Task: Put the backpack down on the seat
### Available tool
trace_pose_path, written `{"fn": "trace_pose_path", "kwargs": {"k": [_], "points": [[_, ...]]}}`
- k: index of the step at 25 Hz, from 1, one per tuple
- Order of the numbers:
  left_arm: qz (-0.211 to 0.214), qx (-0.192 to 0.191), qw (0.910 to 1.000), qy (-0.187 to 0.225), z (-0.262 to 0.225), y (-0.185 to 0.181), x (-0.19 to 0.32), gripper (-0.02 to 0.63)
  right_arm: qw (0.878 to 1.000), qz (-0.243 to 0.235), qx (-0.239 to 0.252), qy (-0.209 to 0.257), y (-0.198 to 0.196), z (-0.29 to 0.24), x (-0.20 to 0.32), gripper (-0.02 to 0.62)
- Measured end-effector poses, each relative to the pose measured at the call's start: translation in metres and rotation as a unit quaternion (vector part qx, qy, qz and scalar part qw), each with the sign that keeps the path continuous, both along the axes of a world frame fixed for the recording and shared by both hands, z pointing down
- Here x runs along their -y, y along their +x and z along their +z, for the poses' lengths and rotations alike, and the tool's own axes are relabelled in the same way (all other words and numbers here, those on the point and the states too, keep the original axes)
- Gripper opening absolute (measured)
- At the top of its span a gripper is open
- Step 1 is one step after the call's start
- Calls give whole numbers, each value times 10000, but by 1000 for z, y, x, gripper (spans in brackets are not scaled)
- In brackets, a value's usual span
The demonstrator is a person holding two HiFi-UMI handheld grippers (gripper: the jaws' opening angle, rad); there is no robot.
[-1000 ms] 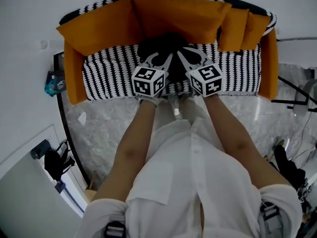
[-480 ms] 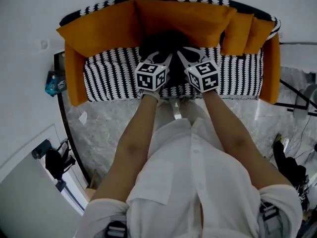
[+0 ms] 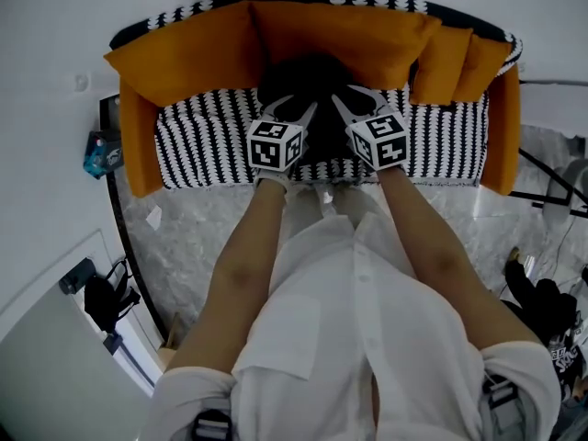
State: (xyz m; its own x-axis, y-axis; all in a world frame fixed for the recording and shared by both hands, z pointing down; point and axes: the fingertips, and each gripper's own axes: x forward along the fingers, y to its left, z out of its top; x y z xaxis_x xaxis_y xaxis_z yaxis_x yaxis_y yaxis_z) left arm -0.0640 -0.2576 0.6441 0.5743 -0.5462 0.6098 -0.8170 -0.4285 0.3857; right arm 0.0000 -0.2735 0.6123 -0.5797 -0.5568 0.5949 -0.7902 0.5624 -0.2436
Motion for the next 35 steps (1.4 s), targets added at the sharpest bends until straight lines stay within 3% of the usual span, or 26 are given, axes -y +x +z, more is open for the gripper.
{"fn": "trace_pose_path", "kwargs": {"k": [13,21,27,35], "points": [[-457,-271,9972,520,-48,-42,0,169,9990,59,128,424,16,-39,-2,114],[-544,-698,9920,902,-102,-59,-18,93,9961,-65,539,690,18,-85,-23,112],[-517,-945,9849,1357,-151,-67,-33,52,9925,-202,803,902,26,-122,-38,66],[-512,-880,9715,2140,-215,-82,-57,41,9873,-100,878,1323,55,-171,-52,20]]}}
